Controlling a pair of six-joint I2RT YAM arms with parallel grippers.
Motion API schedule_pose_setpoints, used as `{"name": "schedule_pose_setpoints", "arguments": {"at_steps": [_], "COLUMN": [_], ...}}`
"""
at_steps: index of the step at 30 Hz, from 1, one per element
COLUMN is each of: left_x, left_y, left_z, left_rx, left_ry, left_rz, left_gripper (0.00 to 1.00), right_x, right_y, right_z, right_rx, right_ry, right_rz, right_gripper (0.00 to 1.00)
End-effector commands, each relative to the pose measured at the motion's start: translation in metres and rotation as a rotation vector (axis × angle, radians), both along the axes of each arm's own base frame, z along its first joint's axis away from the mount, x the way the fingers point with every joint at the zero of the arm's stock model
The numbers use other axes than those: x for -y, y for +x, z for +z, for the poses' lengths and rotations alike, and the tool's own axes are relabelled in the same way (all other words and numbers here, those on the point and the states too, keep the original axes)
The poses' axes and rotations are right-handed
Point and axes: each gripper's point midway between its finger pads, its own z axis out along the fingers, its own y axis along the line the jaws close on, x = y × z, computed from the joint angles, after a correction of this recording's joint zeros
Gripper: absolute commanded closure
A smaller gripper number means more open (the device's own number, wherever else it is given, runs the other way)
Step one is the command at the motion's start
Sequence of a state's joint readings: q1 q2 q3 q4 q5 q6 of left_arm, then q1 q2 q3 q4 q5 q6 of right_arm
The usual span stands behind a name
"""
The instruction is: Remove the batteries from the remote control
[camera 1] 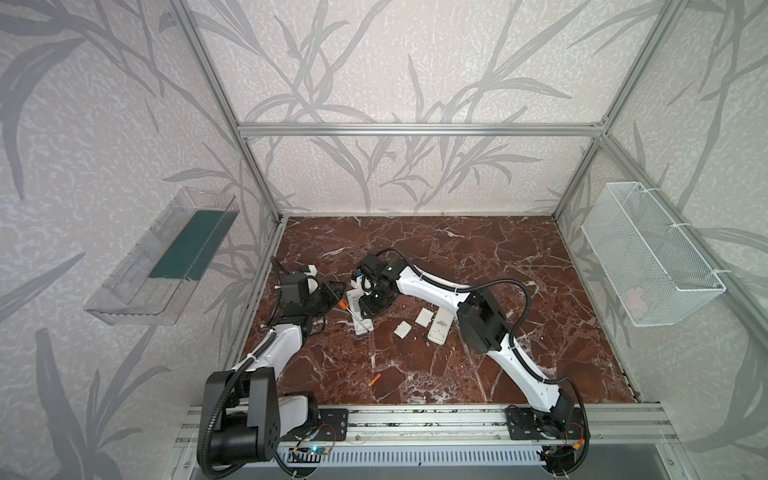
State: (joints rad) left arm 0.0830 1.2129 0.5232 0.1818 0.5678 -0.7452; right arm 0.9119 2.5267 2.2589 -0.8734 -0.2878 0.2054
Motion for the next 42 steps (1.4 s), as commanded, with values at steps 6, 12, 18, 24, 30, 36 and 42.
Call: {"name": "schedule_pose_setpoints", "arguments": {"at_steps": [6,12,18,24,30,36,42], "left_x": [0.005,0.005,0.035,0.081,0.125,0.144,0.151], "left_y": [0.007,-0.004,0.005,0.026,0.048,0.076,0.098], "left_z": [0.061,0.069,0.058,0.028,-0.004,-0.034,-0.068], "left_rx": [0.088,-0.01,-0.073,-0.186,-0.292,-0.359,-0.425], "left_ry": [0.08,0.146,0.183,0.226,0.264,0.343,0.391], "left_rz": [-0.101,-0.128,-0.228,-0.369,-0.488,-0.528,-0.54], "left_gripper": [1.0,1.0,1.0,1.0,1.0,1.0,1.0], "right_x": [0.012,0.038,0.109,0.199,0.266,0.297,0.308], "right_y": [0.026,0.038,0.052,0.045,0.03,0.019,0.014], "right_z": [0.068,0.112,0.119,0.114,0.111,0.104,0.094], "right_rx": [0.151,0.212,0.255,0.288,0.336,0.356,0.35], "right_ry": [0.0,0.017,-0.001,-0.046,-0.032,-0.045,-0.024], "right_rz": [-0.008,-0.066,-0.221,-0.391,-0.524,-0.574,-0.619], "right_gripper": [0.54,0.54,0.54,0.55,0.54,0.54,0.54]}}
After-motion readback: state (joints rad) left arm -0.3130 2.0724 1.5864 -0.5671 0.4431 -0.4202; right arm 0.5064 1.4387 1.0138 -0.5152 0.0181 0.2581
